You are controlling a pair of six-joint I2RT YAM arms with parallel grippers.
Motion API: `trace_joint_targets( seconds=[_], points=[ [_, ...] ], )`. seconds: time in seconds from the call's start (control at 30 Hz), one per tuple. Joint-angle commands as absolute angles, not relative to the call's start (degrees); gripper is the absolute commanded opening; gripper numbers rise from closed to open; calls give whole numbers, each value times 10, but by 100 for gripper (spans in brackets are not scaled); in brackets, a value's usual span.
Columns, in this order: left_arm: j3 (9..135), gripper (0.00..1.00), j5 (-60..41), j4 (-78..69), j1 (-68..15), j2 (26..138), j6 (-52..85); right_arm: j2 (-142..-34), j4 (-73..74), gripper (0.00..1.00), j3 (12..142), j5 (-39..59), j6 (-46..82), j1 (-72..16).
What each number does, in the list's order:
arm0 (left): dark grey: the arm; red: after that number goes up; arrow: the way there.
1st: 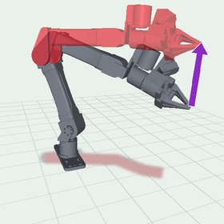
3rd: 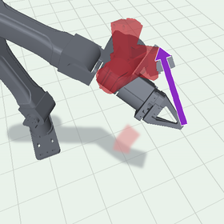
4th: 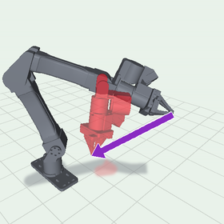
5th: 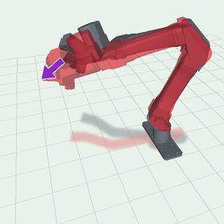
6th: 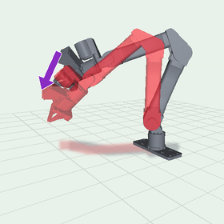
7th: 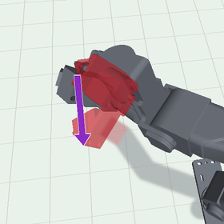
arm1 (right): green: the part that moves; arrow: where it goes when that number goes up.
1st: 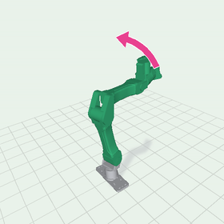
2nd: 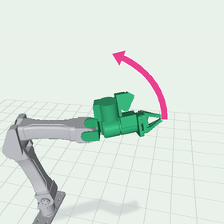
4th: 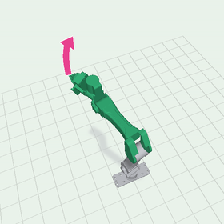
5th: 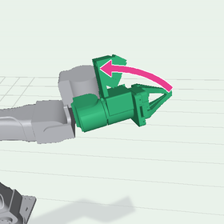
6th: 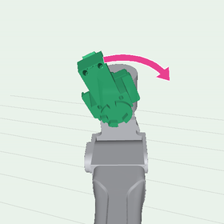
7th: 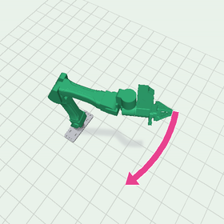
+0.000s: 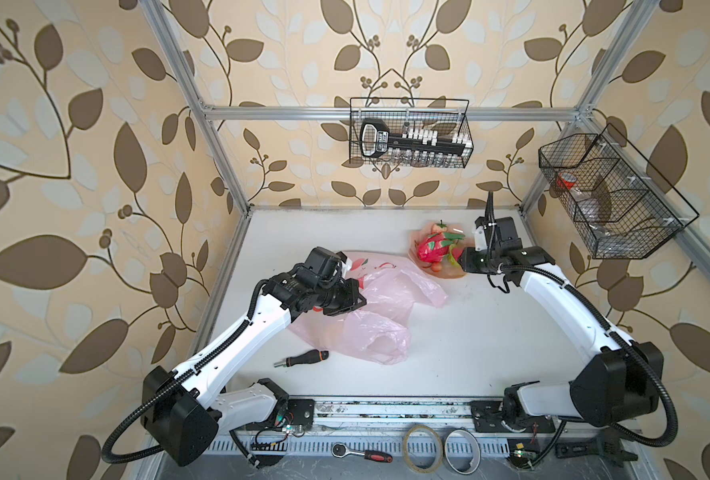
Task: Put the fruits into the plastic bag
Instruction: 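Lift the mango with the right gripper and carry it toward the bag mouth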
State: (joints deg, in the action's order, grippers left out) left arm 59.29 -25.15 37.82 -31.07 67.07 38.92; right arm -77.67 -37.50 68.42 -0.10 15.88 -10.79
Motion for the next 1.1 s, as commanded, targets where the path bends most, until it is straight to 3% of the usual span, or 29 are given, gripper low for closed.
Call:
trace_joint_targets(
  seconds=[0.0,0.4,0.63,1.07],
  points=[
    [602,0,-265,369,-309,670,383,-751,-374,28,698,24,170,-110],
    [600,0,-266,372,-309,671,379,-688,-283,28,670,252,277,-87],
    [599,0,-266,372,-309,670,379,-657,-263,28,625,302,319,-78],
    [599,0,-265,368,-309,675,381,-492,-222,27,439,371,434,-93]
  ],
)
